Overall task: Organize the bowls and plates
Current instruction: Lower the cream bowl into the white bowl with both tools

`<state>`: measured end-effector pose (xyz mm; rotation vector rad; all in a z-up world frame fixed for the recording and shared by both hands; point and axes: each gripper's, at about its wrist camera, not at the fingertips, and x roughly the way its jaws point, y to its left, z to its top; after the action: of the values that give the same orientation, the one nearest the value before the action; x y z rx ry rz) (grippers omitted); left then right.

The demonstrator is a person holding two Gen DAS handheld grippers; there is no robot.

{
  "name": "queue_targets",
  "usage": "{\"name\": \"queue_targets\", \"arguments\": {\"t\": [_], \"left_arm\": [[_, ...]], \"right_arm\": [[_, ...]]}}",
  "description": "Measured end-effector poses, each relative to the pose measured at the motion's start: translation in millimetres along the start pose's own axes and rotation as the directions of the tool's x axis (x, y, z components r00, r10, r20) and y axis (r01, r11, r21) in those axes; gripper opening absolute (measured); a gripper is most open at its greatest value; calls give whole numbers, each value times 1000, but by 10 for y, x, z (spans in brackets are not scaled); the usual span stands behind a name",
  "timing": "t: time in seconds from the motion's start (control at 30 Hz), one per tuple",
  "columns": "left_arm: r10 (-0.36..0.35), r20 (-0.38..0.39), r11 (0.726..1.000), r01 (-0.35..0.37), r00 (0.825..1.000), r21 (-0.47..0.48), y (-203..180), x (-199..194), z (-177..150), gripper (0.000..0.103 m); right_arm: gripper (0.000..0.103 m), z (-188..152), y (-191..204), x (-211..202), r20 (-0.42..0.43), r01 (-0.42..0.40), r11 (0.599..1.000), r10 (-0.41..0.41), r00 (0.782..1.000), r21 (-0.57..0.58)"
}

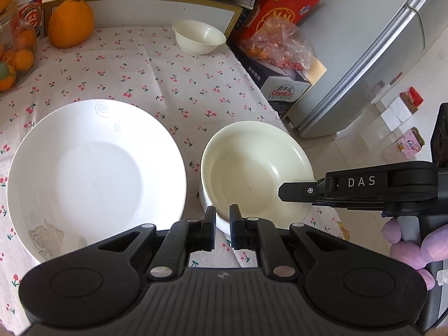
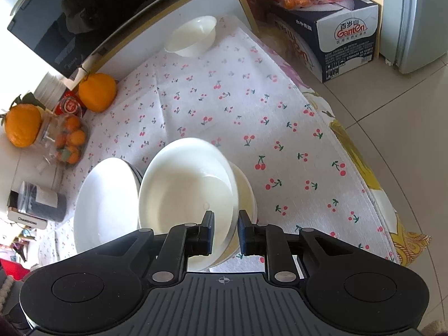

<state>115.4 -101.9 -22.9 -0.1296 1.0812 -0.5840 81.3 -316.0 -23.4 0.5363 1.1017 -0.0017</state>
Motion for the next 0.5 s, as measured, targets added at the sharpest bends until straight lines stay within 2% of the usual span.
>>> {"name": "queue_targets", "arguments": {"t": [0.5], "left_arm": [[-2,-15,1000,2,1000,-11,17,27,0,9]], "right_arm": [[19,-1,16,32,-10,10,1000,-10,1000,-7]]}}
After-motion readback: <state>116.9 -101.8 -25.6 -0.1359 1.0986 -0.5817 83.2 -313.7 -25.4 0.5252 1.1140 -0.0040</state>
